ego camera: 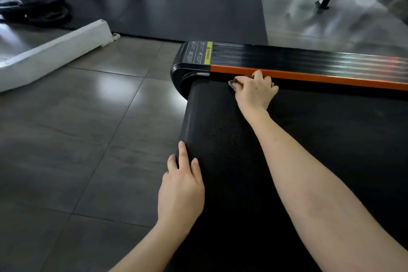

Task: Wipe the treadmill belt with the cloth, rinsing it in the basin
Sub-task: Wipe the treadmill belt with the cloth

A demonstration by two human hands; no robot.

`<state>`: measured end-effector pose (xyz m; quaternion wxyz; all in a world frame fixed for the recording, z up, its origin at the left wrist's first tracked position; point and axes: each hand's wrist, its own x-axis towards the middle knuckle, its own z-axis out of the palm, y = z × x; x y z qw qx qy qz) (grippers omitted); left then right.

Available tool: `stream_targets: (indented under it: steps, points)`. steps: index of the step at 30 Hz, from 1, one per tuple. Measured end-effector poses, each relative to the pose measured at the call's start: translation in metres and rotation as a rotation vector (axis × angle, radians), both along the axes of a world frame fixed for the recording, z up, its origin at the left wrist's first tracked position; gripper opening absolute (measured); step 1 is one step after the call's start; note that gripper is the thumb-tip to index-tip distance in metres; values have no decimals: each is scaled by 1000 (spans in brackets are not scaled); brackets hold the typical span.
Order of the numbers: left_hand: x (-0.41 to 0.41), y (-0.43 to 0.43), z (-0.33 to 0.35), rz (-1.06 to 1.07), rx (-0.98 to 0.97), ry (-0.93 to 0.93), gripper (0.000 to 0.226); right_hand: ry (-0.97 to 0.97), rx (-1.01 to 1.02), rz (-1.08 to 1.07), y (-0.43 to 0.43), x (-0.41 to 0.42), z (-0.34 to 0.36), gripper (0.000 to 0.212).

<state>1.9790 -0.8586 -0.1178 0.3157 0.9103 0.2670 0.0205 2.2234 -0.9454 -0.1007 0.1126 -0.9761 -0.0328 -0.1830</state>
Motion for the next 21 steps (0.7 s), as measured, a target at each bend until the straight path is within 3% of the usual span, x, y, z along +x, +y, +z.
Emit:
stream_targets:
  steps: [2, 8, 15, 21]
  points:
    - [2, -1, -1, 18, 21, 4, 59, 9, 25, 2, 19, -3, 2, 27]
    - [2, 0, 1, 11, 16, 23, 55, -36, -30, 414, 45, -8, 3, 30]
    - [2, 0, 2, 4, 22, 2, 55, 24, -26, 27, -80, 19, 4, 27]
    - [3, -2, 4, 20, 37, 13, 54, 11, -15, 201, -36, -30, 2, 27]
